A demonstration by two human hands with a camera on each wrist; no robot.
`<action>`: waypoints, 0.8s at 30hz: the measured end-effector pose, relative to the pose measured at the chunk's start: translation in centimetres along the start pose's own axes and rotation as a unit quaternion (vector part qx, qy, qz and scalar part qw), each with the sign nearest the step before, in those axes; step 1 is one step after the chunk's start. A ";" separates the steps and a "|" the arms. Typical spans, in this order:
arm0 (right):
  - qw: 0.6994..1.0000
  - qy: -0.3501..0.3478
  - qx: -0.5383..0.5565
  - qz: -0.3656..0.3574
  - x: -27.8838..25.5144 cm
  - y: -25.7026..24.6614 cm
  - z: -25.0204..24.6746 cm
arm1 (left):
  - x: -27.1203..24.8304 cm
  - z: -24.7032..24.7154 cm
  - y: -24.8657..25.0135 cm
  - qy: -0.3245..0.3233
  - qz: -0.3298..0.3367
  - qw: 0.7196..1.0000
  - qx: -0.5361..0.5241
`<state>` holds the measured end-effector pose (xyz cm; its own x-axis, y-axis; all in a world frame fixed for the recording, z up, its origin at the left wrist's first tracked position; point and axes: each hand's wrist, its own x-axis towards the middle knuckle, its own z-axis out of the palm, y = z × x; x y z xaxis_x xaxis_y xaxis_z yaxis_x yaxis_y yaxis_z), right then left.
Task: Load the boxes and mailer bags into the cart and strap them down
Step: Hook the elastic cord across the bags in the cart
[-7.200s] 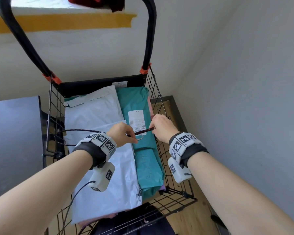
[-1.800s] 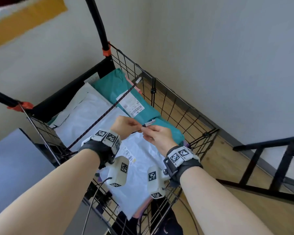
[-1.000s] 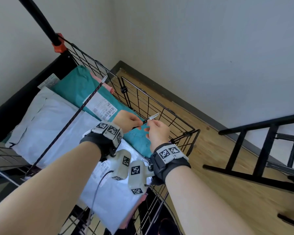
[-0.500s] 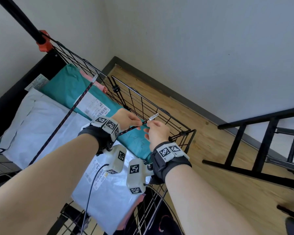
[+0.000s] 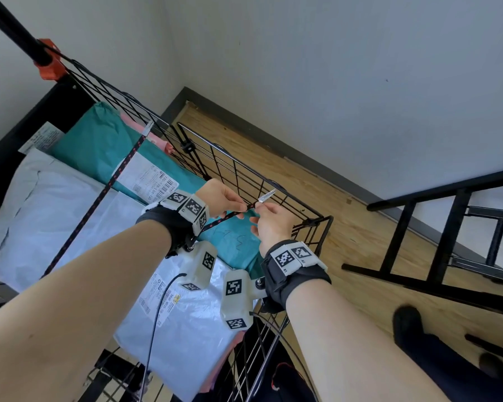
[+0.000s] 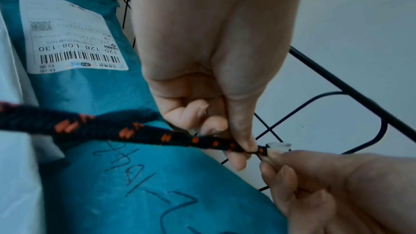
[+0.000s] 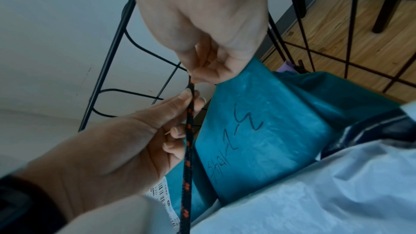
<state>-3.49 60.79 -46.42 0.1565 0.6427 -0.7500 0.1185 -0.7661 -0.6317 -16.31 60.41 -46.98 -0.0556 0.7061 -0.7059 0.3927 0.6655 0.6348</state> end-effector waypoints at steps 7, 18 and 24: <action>0.998 -0.038 -0.044 -0.015 0.2 0.2 0.4 | -0.3 -0.4 -1.3 0.016 0.009 1.000 -0.013; 0.997 -0.049 -0.054 0.012 0.1 -0.9 0.3 | -2.7 -1.3 -2.4 0.051 -0.004 0.998 0.035; 0.989 -0.055 -0.134 0.001 -0.7 -1.2 -0.1 | -6.2 -3.2 -5.3 0.072 -0.026 0.991 0.112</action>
<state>-3.68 61.25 -45.15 0.0512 0.6266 -0.7777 0.3765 -0.7334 -0.5661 -20.98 53.23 -44.95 -0.2055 0.7102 -0.6733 0.5795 0.6428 0.5011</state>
